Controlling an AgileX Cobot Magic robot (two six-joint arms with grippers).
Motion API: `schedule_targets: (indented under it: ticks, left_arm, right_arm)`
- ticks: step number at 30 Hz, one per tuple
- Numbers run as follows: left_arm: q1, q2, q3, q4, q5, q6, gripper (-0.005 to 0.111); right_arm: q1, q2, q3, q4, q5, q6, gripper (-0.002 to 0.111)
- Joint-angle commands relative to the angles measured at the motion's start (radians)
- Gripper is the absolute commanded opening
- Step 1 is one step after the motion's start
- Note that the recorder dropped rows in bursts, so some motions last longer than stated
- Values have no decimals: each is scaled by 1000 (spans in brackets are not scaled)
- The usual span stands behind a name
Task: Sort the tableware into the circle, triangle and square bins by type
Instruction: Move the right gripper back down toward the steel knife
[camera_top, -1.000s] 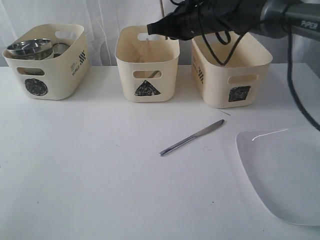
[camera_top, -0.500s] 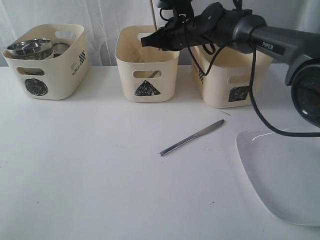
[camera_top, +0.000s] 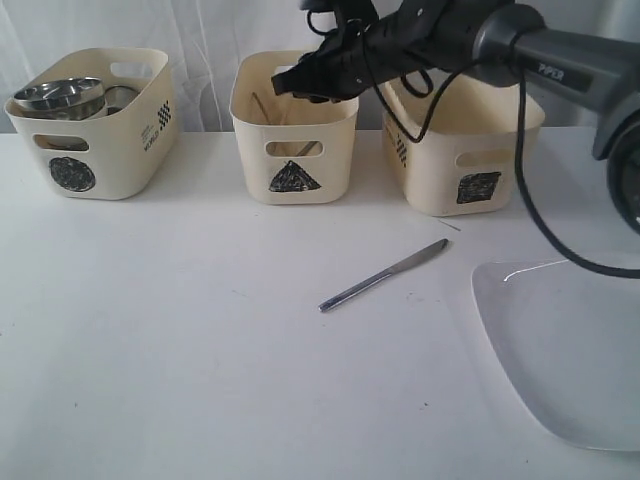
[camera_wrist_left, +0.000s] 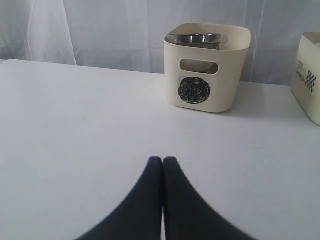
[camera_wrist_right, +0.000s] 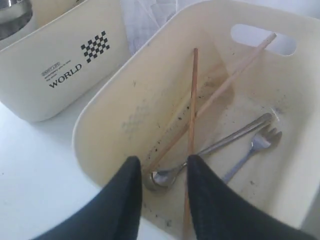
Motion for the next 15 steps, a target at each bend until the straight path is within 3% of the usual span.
schedule_targets:
  ticks: [1, 6, 12, 15]
  left_arm:
    - [2, -5, 3, -7, -3, -3, 0]
    - [2, -5, 3, -7, -3, -3, 0]
    - [2, -5, 3, -7, -3, -3, 0]
    - [2, -5, 3, -7, -3, -3, 0]
  right_arm:
    - [0, -115, 99, -254, 77, 250, 29]
    - [9, -240, 284, -515, 275, 352, 29]
    - [55, -296, 395, -561, 429, 245, 29]
    - [80, -292, 424, -535, 416, 533, 29]
